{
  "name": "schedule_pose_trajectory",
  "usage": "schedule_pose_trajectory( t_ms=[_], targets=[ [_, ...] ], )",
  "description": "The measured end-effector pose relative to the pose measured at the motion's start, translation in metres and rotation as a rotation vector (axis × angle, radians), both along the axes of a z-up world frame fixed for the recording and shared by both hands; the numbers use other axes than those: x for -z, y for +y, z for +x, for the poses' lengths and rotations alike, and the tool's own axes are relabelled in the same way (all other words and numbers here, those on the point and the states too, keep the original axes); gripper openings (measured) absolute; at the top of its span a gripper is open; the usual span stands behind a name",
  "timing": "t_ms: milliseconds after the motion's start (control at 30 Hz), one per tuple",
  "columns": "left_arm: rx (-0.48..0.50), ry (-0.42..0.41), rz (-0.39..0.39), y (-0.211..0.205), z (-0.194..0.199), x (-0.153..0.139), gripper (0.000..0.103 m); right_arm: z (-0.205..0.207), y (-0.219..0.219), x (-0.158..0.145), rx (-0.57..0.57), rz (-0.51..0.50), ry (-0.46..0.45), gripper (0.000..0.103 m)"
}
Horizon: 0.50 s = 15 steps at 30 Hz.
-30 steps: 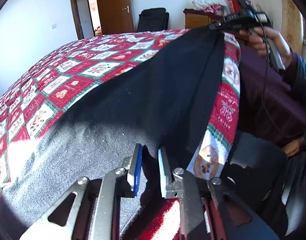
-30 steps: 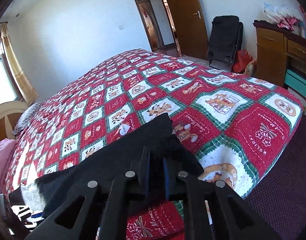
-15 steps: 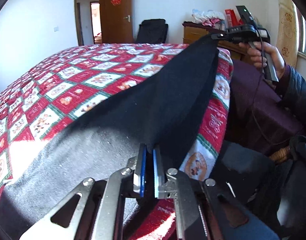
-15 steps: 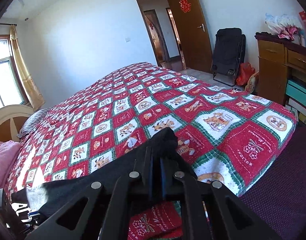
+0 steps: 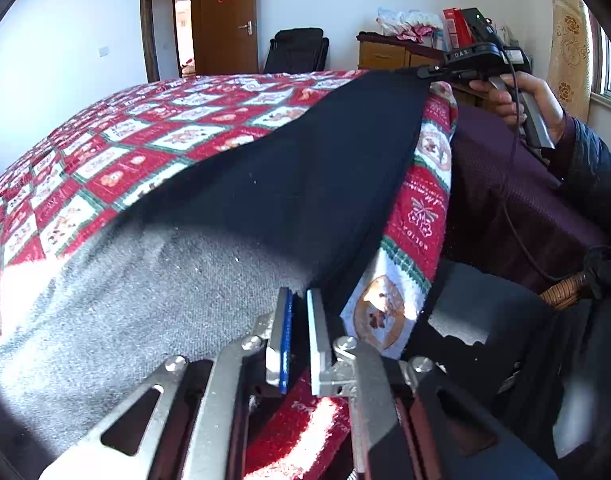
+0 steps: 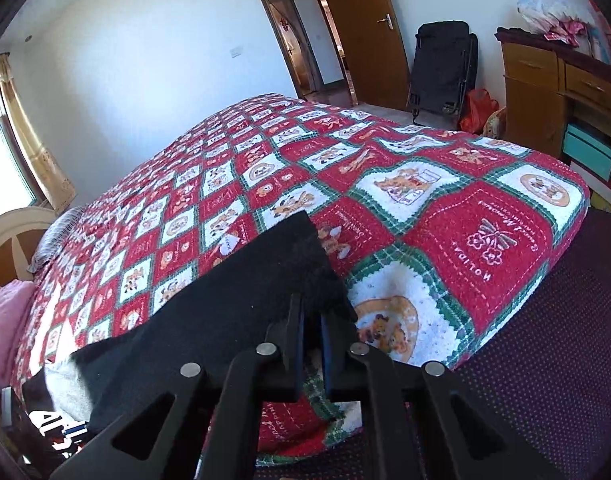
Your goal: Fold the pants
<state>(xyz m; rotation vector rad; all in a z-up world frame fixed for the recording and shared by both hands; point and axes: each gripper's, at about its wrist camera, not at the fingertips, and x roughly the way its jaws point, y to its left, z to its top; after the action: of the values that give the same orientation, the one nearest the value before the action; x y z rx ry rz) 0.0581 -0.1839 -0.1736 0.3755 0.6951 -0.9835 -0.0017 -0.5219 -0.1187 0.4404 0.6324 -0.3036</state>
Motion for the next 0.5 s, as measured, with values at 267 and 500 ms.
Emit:
schedule_pose_trajectory(
  t_ms=[267,500],
  targets=[
    [-0.064,-0.048,-0.047,0.014,-0.002,-0.011,0.056,0.017,0.002,-0.023,0.023,-0.072,-0.048,0.034],
    [-0.118,-0.039,-0.043,0.020,0.008,-0.008,0.064,0.086,-0.006,-0.011,-0.090,-0.041,0.124,0.034]
  ],
)
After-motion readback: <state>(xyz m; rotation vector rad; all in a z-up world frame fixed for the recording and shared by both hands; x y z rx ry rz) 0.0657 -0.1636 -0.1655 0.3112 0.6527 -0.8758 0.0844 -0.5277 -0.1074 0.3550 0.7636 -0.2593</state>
